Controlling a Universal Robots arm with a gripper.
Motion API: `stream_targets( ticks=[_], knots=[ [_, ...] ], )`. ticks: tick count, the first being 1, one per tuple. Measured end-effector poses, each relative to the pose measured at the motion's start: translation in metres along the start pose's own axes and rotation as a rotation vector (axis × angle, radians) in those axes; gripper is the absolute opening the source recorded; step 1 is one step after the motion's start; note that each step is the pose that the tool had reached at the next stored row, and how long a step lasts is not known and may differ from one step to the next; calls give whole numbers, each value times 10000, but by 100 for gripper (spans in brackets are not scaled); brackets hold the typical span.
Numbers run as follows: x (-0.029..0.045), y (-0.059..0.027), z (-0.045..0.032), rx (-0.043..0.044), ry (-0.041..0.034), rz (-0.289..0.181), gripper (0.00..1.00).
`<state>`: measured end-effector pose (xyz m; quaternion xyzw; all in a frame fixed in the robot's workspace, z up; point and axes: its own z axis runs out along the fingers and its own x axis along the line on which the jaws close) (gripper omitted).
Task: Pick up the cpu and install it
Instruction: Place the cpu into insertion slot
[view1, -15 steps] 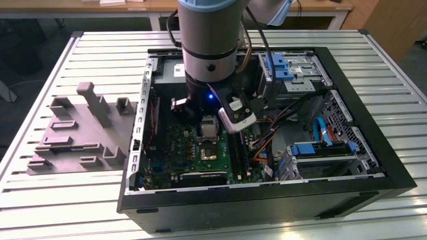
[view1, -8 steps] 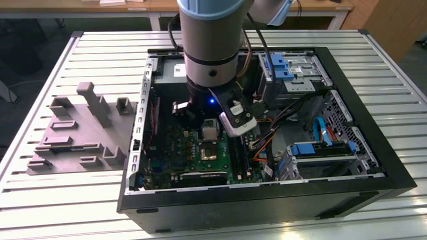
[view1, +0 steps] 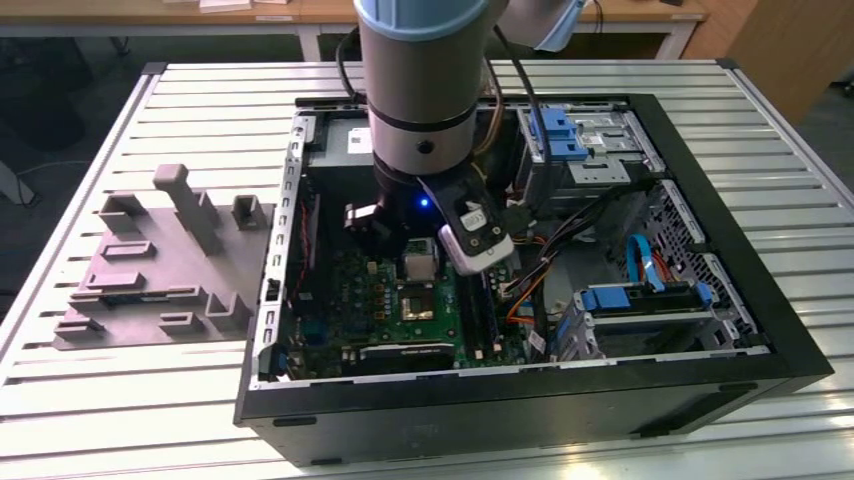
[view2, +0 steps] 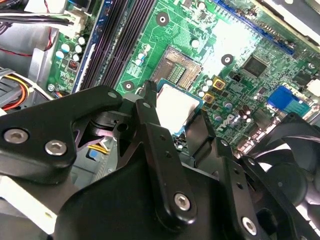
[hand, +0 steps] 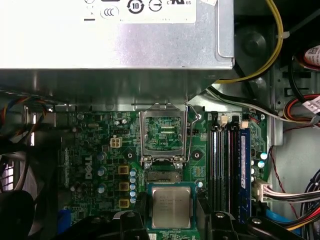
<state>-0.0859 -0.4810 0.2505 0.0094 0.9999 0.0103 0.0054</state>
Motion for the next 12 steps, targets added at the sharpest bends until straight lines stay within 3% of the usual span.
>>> stream_targets(
  ticks=[5,12],
  knots=[
    [0,-15,26,1,1,1,47],
    [0,-30,138,6,3,-1,47]
  ],
)
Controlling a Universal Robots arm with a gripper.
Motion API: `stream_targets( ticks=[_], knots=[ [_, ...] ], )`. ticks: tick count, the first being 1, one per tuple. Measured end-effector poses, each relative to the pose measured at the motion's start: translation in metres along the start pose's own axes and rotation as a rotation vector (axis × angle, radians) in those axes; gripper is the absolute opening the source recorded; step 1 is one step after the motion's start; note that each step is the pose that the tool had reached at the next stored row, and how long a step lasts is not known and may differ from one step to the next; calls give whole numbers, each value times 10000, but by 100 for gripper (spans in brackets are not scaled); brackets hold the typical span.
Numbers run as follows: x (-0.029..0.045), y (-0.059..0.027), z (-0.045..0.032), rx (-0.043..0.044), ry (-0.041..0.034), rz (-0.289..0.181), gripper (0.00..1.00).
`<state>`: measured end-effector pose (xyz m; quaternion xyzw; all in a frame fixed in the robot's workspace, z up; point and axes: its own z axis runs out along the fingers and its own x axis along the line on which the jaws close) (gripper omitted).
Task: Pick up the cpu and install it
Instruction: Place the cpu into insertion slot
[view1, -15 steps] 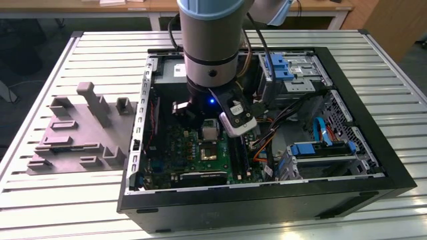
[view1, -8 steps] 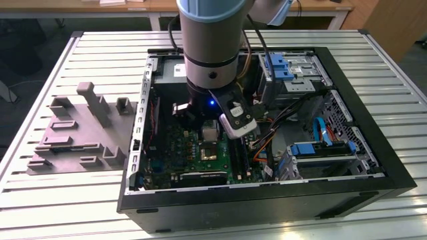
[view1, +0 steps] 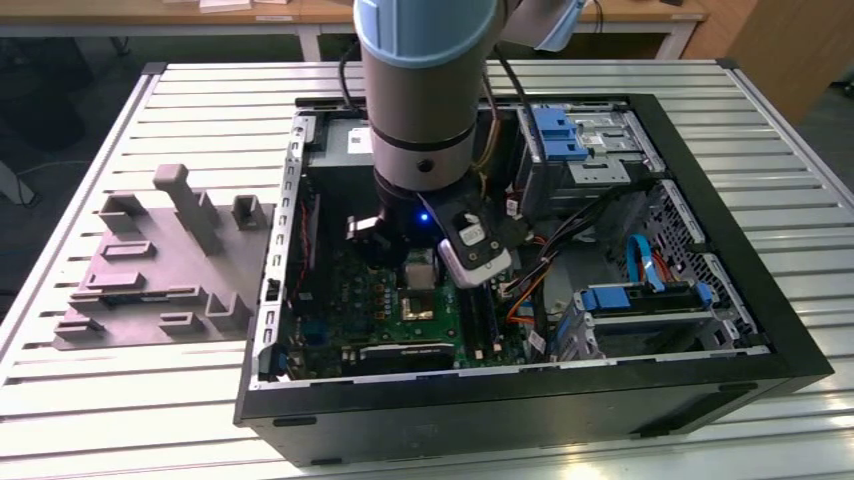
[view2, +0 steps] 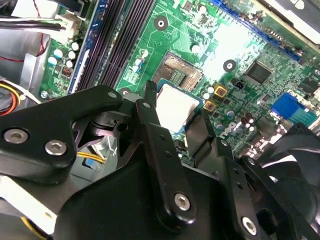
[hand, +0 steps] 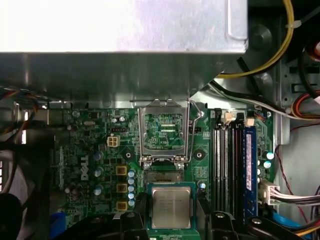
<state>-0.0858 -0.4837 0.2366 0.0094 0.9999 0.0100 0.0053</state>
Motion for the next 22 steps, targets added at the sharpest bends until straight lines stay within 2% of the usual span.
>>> stream_targets(
  ticks=[3,16,22],
  knots=[
    [1,-13,32,-2,-1,3,47],
    [3,-33,262,0,13,-148,47],
    [3,-34,270,3,15,-166,47]
  ],
)
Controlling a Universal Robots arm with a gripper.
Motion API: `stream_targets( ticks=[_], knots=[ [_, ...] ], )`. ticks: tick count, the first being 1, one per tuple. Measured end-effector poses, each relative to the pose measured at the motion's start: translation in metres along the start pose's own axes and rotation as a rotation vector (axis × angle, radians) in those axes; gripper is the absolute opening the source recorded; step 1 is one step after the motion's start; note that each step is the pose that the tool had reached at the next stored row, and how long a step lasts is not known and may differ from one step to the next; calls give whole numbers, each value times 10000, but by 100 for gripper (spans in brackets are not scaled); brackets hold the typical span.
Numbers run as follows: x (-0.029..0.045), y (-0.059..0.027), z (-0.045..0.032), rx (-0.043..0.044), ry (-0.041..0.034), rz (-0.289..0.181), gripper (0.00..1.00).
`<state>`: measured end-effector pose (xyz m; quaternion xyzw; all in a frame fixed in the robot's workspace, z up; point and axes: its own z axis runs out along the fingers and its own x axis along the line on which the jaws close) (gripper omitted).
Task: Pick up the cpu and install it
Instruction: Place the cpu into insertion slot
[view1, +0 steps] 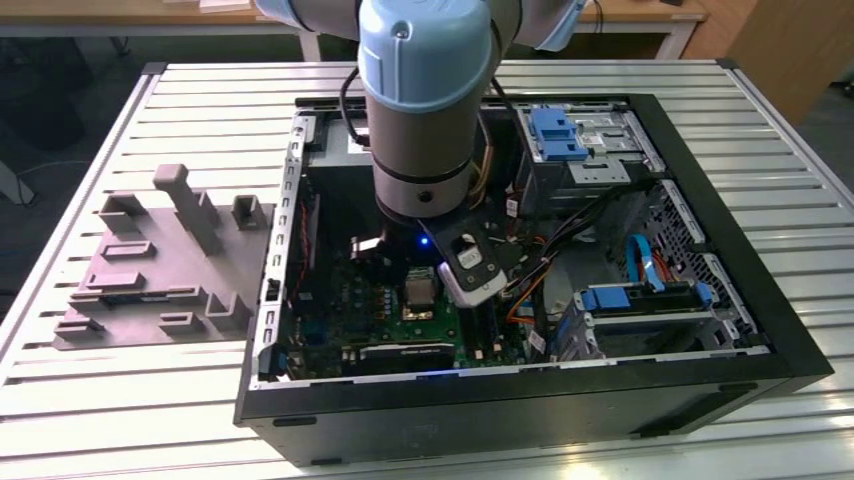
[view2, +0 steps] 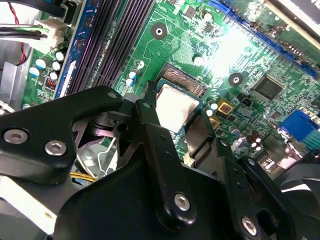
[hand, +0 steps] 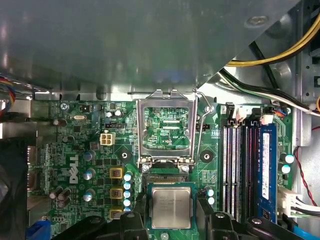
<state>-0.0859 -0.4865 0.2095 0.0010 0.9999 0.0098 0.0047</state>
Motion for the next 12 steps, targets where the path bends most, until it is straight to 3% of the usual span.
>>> stream_targets(
  ticks=[12],
  knots=[
    [13,-3,84,-1,35,-18,47]
  ],
)
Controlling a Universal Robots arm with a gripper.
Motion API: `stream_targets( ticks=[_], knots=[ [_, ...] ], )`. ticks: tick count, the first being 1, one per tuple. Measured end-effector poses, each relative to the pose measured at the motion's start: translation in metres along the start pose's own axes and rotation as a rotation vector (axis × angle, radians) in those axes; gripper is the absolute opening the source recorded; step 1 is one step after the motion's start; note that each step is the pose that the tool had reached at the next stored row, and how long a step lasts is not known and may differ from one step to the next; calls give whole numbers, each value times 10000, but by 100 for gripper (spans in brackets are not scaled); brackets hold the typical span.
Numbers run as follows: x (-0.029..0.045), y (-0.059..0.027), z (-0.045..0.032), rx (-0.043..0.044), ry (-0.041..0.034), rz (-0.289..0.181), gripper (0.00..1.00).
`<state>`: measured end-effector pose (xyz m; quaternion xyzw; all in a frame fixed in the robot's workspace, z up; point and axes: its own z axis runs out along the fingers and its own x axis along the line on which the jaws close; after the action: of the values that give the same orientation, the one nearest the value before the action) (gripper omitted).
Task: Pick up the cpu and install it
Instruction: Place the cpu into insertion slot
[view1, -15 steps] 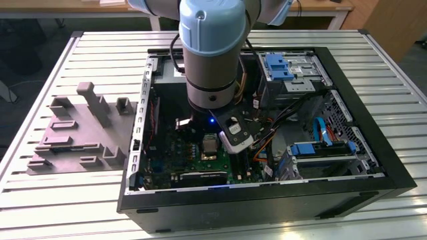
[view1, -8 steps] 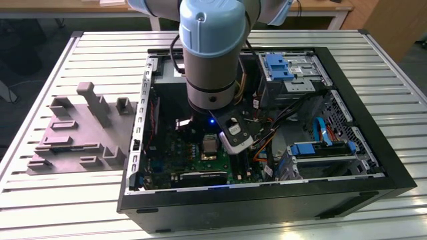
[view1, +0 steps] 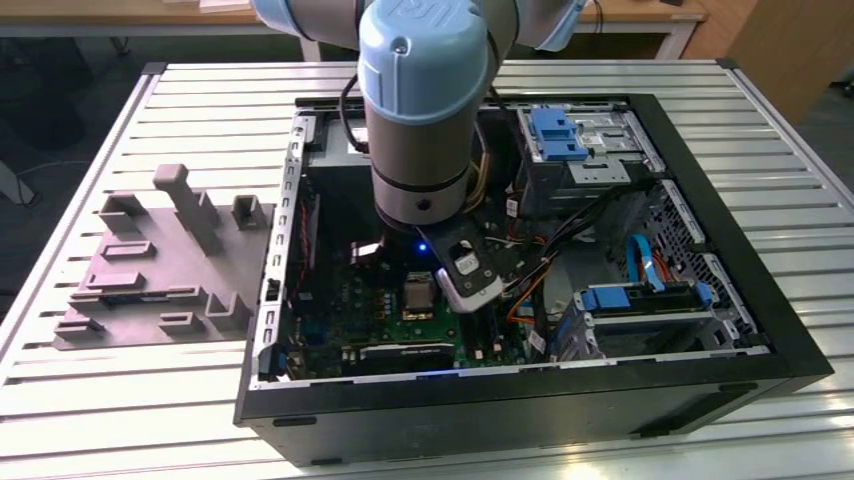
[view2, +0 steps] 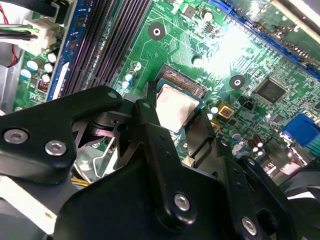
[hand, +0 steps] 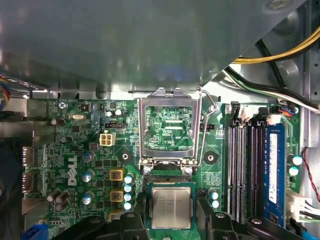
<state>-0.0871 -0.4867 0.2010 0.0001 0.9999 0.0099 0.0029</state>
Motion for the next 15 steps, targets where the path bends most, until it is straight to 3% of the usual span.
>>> stream_targets(
  ticks=[15],
  knots=[
    [23,-4,56,0,11,-12,47]
  ],
)
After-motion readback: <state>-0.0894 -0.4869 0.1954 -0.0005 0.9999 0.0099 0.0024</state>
